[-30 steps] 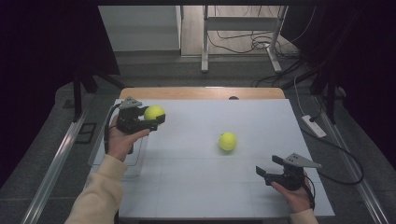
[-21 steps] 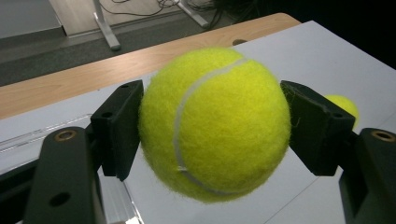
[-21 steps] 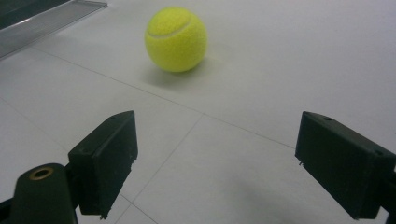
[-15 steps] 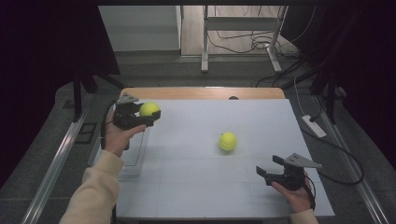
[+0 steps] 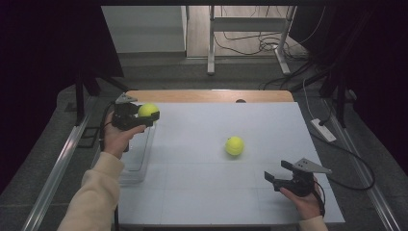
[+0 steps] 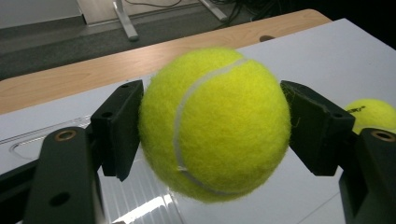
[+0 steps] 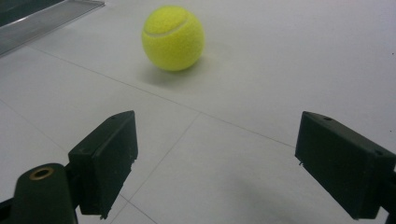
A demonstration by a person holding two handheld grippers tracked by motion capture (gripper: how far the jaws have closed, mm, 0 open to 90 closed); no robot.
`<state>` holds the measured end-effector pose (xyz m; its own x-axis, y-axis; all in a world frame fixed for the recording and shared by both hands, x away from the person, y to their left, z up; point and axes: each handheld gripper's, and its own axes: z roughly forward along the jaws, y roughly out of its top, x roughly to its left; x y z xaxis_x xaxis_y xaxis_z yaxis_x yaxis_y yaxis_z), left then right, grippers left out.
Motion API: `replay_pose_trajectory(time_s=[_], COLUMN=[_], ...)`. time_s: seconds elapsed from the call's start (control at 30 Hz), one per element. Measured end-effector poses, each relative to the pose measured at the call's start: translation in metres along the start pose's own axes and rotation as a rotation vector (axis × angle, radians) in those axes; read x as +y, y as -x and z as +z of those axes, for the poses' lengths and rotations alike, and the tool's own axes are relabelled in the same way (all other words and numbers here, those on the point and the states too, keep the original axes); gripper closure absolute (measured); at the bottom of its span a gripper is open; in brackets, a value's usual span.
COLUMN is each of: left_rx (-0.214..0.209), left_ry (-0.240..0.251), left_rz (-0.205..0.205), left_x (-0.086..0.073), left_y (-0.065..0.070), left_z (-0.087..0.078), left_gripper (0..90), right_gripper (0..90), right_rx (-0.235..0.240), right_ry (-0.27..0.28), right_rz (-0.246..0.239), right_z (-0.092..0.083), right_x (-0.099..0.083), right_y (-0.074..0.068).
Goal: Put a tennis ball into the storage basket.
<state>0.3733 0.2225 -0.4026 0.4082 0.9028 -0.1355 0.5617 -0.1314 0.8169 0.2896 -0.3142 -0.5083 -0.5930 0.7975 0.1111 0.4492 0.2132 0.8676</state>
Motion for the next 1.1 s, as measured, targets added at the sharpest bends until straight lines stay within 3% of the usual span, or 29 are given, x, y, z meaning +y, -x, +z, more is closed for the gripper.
replay_pose_trajectory(time_s=[0.6,0.97,1.1], left_rx=[0.038,0.060,0.069], left_ry=[-0.009,-0.010,-0.013], left_rz=[-0.016,-0.061,-0.057], left_x=[0.002,0.001,0.002], left_y=[-0.013,-0.027,-0.030], left_z=[0.002,0.006,0.007], left_gripper=[27.1,27.1,27.0], right_gripper=[13.1,13.0,13.0], right_rx=[-0.001,-0.001,-0.001], right_ry=[-0.003,-0.008,-0.007], right_rz=[0.003,-0.002,-0.002], right_z=[0.000,0.001,0.000], right_x=[0.000,0.000,0.000], right_y=[0.000,0.000,0.000])
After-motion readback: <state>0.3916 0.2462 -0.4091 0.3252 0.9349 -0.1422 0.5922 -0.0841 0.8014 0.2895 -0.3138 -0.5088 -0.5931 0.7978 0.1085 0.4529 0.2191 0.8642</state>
